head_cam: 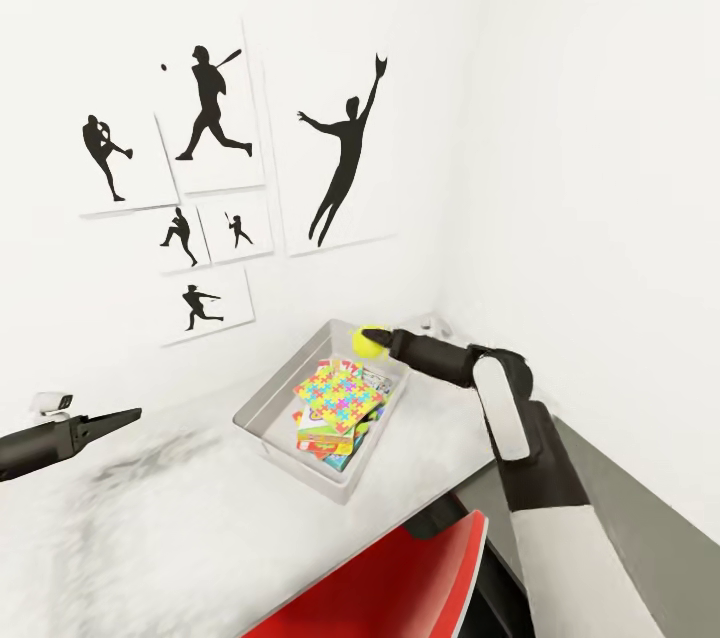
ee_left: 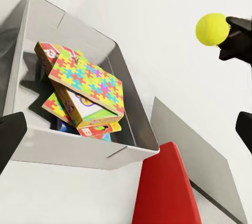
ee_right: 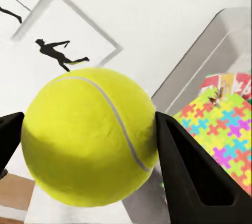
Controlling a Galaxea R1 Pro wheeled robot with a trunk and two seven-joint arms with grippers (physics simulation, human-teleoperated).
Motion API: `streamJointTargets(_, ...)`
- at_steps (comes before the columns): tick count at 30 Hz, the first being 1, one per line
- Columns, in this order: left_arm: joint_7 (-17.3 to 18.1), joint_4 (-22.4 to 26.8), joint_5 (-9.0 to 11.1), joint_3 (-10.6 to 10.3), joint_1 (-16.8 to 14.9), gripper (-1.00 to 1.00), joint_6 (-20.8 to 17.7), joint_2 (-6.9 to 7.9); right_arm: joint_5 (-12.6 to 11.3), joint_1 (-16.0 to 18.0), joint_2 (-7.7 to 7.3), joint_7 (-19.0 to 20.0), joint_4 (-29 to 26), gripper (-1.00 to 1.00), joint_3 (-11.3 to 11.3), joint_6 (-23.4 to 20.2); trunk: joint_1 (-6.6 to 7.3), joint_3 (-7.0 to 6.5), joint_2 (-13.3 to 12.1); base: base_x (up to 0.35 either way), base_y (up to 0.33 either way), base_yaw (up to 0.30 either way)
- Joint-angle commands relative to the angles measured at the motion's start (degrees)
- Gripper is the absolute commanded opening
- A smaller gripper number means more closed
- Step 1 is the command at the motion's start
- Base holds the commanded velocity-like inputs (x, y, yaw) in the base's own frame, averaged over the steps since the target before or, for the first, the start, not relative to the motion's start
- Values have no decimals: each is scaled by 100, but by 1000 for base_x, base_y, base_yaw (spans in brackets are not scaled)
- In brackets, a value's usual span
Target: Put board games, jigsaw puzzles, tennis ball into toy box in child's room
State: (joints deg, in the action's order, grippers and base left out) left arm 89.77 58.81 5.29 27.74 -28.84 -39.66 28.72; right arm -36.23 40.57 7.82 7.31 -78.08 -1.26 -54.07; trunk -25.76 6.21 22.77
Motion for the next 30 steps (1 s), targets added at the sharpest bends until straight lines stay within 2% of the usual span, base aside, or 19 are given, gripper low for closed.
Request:
streamJointTargets(1,23,1,-2,2,-5,100,-61,2,61,298,158,-413,430,-100,-147,-11,-3,14,15,0,0,0)
streamJointTargets(2,23,0,-2,3,-6,100,-60,2,57,529,218,-768,790,-100,-265,3,-3,14,15,0,0,0)
streamJointTargets(4,23,1,-2,3,-5,100,-60,2,50,922,218,-1264,1452,-100,-411,98,-3,14,15,0,0,0)
streamJointTargets(8,23,0,-2,3,-4,100,-60,5,73,1472,218,-1703,2569,-100,-528,390,-3,14,15,0,0,0)
streamJointTargets(10,23,0,-2,3,-5,100,-62,5,76,1633,218,-1912,2931,-100,-646,445,-3,14,15,0,0,0)
streamJointTargets(15,23,-1,-2,3,-2,100,-62,4,44,1820,218,-2419,3277,-100,-920,445,-3,14,15,0,0,0)
streamJointTargets(20,23,2,-2,3,-5,100,-61,5,25,1839,218,-2430,3302,-100,-966,398,-3,14,15,0,0,0)
streamJointTargets(24,23,1,-2,3,-5,100,-60,9,21,1830,218,-2150,3177,-100,-1012,400,-3,14,15,0,0,0)
streamJointTargets(30,23,0,-2,3,-4,100,-62,11,16,1824,218,-1937,3021,-100,-1540,426,-3,26,15,0,0,0)
